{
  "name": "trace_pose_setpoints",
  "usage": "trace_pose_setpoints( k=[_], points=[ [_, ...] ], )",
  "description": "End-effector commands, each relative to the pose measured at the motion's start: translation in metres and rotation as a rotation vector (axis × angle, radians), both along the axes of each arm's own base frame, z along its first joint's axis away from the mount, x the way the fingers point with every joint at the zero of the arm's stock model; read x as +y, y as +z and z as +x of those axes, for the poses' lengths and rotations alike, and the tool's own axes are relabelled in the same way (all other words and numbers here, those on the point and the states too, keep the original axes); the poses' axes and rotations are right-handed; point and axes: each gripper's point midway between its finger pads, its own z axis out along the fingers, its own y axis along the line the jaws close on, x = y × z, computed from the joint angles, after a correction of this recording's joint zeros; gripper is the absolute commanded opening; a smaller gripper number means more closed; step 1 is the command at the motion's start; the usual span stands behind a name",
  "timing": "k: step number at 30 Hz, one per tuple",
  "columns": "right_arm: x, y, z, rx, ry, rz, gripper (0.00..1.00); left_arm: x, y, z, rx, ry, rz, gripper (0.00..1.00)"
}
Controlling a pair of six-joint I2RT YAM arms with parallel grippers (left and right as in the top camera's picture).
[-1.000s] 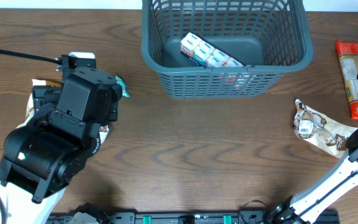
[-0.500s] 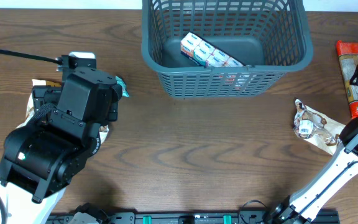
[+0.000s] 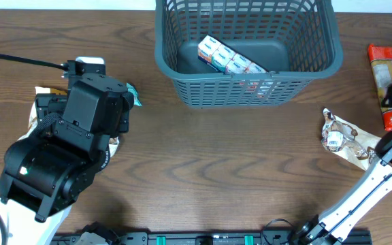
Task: Pack container
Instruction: 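Move the right gripper to the orange-red package and grasp it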
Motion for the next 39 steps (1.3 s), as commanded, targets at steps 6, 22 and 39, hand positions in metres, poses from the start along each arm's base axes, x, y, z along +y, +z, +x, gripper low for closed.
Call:
trace_pose_setpoints(
  k=[6, 22, 39],
  points=[
    [-0.017, -0.009, -0.016, -0.016, -0.005, 0.036, 0.99, 0.004, -0.001, 0.000, 0.004, 0.011, 0.019, 0.99],
    [0.018, -0.002, 0.062, -0.136, 0.146, -0.048, 0.99, 0.004, -0.001, 0.000, 0.004, 0.011, 0.019, 0.99],
    [0.015, 0.002, 0.073, -0.209, 0.113, -0.032, 0.99, 0.004, -0.001, 0.000, 0.004, 0.011, 0.019, 0.99]
  ],
)
